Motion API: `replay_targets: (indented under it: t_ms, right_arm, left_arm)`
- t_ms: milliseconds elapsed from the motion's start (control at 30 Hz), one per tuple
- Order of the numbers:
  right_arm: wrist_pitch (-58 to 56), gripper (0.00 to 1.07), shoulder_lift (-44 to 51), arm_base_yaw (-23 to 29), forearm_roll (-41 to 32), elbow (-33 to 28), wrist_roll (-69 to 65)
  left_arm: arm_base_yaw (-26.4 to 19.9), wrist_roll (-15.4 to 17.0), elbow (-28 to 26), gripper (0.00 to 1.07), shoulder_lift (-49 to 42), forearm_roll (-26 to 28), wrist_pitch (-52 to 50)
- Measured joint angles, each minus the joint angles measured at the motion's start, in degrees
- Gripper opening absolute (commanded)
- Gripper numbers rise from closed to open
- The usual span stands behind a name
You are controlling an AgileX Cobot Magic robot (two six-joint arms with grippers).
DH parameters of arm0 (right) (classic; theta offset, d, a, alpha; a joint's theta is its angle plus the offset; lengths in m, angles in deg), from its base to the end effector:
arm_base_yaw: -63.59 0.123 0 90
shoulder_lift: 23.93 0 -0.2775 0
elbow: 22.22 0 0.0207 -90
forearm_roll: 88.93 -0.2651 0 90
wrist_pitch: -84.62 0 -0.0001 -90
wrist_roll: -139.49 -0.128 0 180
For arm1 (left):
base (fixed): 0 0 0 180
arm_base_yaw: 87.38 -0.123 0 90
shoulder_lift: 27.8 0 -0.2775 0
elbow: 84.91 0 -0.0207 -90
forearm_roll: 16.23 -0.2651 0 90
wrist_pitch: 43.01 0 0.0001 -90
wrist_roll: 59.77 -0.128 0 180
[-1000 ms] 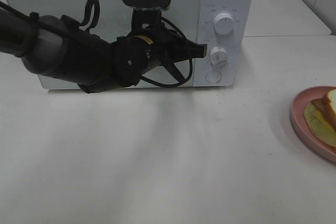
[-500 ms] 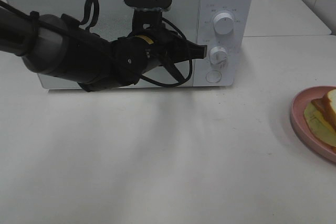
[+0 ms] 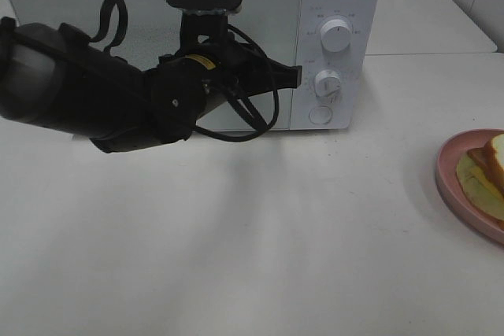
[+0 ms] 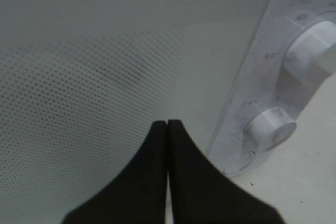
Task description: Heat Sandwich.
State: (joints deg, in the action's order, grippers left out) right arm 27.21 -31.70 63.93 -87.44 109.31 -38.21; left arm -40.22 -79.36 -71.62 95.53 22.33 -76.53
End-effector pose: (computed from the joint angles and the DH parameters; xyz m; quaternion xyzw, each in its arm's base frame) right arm 0.0511 -0.0025 0.2736 -0.0191 0.8367 -0.0224 0.5468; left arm 0.3471 -0.3096 0.1367 0.1319 0.7983 -0.1674 0.5633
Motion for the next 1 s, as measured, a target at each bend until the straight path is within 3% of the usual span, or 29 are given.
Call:
replay_targets:
  t_ms: [267,433,467,500,533,567,600,633,733,833,1000]
  right_arm:
    - [0.0,0.71,0.0,0.0,0.0,0.0,0.0]
    - [0.0,0.71,0.0,0.0,0.0,0.0,0.0]
    - [0.0,0.71,0.0,0.0,0.0,0.0,0.0]
    - [0.0,0.71,0.0,0.0,0.0,0.0,0.0]
    - [0.0,0.71,0.0,0.0,0.0,0.0,0.0]
    - [0.0,0.71,0.0,0.0,0.0,0.0,0.0]
    - [0.0,0.71,0.0,0.0,0.0,0.0,0.0]
    - [0.0,0.71,0.0,0.0,0.0,0.0,0.0]
    - [0.0,0.71,0.0,0.0,0.0,0.0,0.0]
    - [0.0,0.71,0.0,0.0,0.0,0.0,0.0]
    - [0.0,0.71,0.0,0.0,0.0,0.0,0.0]
  left_arm:
    - [3.4,0.0,6.0,0.0,-5.1,0.2,0.2]
    - [4.1,0.0,9.9,0.0,-8.3,0.2,5.4]
    - [4.1,0.0,10.5,0.07,-9.6,0.3,10.1]
    - [4.1,0.0,10.5,0.07,-9.6,0.3,10.1]
    - [3.8,0.0,10.6,0.16,-10.3,0.3,12.9]
    - [3.5,0.0,10.7,0.28,-10.8,0.3,15.9]
    - [2.8,0.0,10.7,0.59,-11.8,0.3,21.6]
    - [2.8,0.0,10.7,0.59,-11.8,0.3,21.6]
    - [0.8,0.0,10.7,1.01,-14.3,-0.2,30.7]
    - [-0.3,0.0,10.7,0.99,-15.5,-1.4,34.7]
    - [-3.3,0.0,10.7,0.98,-19.1,-7.8,47.2]
